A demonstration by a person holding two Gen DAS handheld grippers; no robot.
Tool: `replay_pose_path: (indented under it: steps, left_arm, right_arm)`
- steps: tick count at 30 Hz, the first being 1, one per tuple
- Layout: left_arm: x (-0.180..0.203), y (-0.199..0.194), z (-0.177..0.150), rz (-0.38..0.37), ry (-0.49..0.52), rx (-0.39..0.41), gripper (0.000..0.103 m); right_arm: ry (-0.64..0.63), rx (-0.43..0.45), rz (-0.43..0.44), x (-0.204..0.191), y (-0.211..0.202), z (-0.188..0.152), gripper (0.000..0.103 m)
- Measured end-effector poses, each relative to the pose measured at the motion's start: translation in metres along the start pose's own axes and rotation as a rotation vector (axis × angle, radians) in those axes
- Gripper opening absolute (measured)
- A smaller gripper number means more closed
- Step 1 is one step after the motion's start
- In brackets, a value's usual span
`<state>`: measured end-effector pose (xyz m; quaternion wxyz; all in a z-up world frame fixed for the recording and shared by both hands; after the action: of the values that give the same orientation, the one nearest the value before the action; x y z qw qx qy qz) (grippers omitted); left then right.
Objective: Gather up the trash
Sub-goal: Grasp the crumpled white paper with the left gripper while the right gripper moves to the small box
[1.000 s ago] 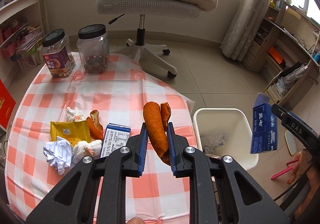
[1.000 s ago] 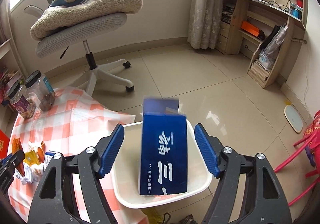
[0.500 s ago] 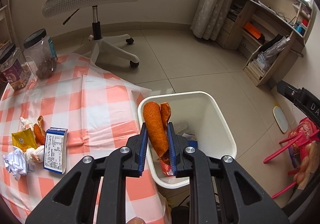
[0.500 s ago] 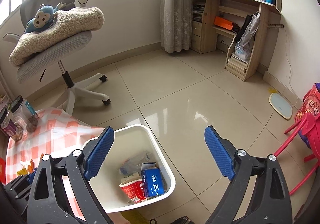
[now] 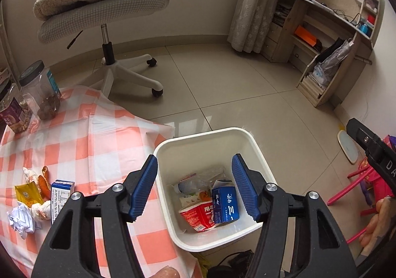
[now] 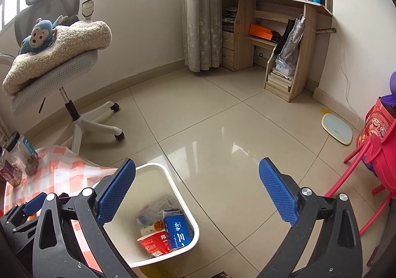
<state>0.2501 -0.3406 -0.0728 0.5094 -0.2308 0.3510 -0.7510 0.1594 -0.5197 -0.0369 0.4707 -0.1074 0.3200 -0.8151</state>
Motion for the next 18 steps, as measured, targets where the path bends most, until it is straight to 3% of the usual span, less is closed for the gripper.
replay_pose_path:
  steps: [8,14,18]
  left_arm:
    - [-0.043,-0.026,0.000,0.131,-0.043,0.101,0.068]
    - [-0.080,-0.037,-0.003,0.199,-0.104,0.113,0.080]
    - [-0.108,-0.035,-0.014,0.247,-0.135,0.080,0.081]
  right_arm:
    - [-0.123,0.009,-0.013,-0.040,-0.005,-0.010,0.096]
    - [-0.199,0.005,0.002,-0.075,-0.007,-0.018,0.096]
    - [-0.247,-0.002,0.024,-0.101,-0.009,-0.024,0.096]
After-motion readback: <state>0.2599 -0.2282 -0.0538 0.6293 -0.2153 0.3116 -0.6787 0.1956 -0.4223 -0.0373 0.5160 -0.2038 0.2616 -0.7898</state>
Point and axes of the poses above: each gripper's, at about its wrist camera, not at the fingertips, and y roughly the way its jaws point, x to its right, z to its top, the point moved 7 cm from there along y, roughly the way its jaws point, and after that the axes turned 8 degrees about z, right-handed, at the moved point
